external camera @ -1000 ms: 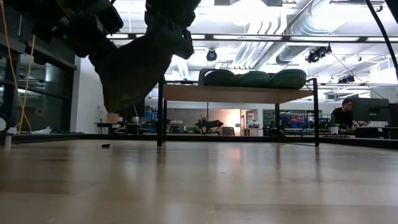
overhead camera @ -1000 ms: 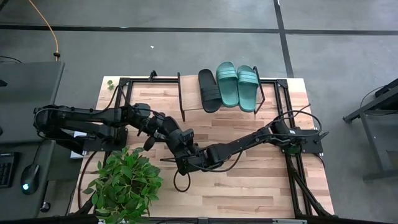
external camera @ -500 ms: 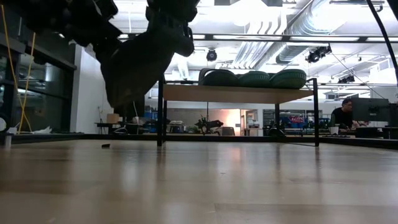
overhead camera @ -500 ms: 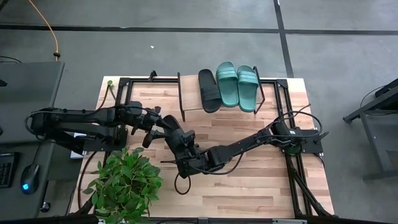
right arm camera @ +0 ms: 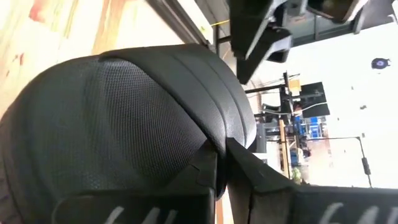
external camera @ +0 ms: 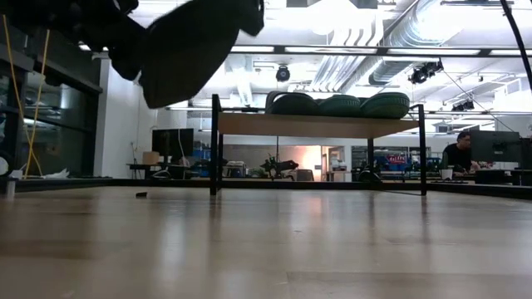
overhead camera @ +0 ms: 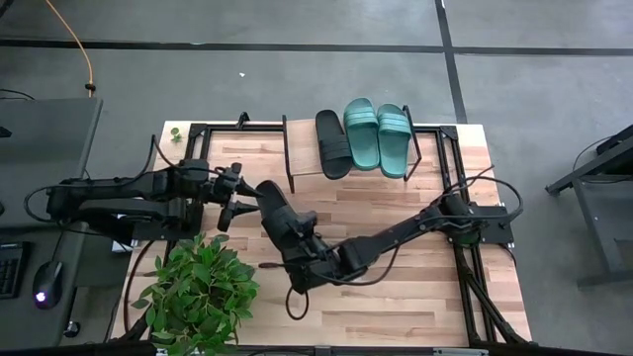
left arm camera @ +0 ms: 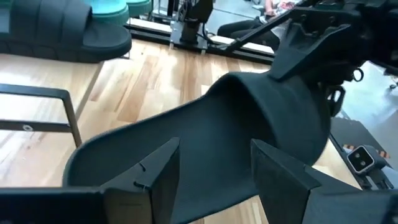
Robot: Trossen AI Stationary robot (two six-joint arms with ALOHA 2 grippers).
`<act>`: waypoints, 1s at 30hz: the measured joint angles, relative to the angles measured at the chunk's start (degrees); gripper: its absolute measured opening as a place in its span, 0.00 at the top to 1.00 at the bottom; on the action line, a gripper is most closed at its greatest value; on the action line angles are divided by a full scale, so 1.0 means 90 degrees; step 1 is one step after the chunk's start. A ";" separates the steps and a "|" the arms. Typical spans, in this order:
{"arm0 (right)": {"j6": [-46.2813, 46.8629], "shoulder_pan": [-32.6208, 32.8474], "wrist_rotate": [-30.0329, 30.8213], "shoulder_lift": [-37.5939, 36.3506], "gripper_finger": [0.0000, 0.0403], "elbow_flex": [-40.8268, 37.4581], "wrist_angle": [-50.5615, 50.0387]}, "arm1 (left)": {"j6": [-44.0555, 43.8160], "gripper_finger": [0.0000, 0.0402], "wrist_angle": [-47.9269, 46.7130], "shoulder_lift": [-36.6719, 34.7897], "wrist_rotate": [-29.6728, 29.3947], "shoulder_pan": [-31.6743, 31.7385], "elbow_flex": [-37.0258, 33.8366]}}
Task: Pick and place slides into the shelf
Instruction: Put the dark green slipper on the shelf
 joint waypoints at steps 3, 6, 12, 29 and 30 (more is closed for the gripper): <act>0.0015 0.0086 0.0179 -0.0103 1.00 0.0000 0.0005 | 0.0000 0.56 -0.0053 -0.0042 -0.0013 0.0000 0.0000; 0.0018 0.0169 0.0402 -0.0200 1.00 0.0000 -0.0014 | -0.0001 0.56 -0.0092 -0.0041 -0.0055 0.0000 0.0000; 0.0058 0.0269 0.0682 -0.0337 1.00 0.0002 -0.0113 | -0.0002 0.56 -0.0088 -0.0039 -0.0205 0.0000 0.0000; 0.0920 -0.0434 0.0882 -0.0554 1.00 0.0006 -0.0957 | -0.0005 0.56 -0.0111 -0.0034 -0.0207 -0.0002 0.0000; 0.1102 -0.0499 0.0866 -0.0603 1.00 0.0010 -0.1156 | -0.0005 0.56 -0.0111 -0.0023 -0.0207 -0.0002 0.0000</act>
